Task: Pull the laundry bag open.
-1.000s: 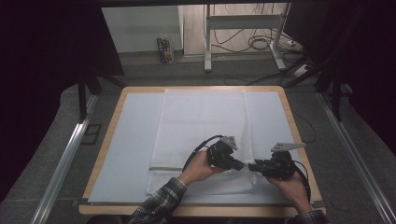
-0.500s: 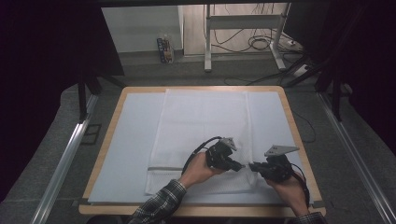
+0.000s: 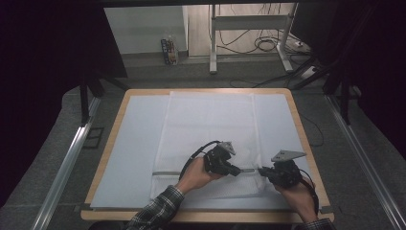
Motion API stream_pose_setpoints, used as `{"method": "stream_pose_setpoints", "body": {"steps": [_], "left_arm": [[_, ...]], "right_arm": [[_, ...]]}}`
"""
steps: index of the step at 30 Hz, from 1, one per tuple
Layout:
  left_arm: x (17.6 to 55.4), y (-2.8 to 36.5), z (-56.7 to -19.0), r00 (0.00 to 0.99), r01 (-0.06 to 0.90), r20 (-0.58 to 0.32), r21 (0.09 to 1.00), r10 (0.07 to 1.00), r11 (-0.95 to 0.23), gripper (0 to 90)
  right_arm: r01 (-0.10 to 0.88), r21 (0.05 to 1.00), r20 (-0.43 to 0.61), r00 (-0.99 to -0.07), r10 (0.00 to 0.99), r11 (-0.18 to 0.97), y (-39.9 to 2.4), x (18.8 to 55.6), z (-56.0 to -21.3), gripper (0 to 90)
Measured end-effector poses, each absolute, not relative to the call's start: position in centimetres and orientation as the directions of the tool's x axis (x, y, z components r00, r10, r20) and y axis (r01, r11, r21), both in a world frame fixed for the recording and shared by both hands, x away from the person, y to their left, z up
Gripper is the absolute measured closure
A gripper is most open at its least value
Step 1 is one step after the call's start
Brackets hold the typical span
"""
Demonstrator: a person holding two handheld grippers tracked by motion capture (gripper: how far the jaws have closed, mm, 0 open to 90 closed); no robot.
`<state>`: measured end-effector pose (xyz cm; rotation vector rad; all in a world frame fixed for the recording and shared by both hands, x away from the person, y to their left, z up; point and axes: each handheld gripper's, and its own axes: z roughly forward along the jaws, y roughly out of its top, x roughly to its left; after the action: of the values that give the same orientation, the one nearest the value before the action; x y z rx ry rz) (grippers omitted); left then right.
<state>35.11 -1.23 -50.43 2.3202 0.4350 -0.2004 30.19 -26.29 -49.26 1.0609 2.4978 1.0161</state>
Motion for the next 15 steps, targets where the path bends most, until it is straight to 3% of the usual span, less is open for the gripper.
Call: {"method": "stream_pose_setpoints", "body": {"steps": [15], "left_arm": [[34.8,0.3,-50.5,0.924,0.381,-0.261,0.653,0.279,-0.655,87.4]], "right_arm": [[0.538,0.668,0.021,-0.704,0.71,0.514,-26.3,30.1,-49.5,85.7]]}}
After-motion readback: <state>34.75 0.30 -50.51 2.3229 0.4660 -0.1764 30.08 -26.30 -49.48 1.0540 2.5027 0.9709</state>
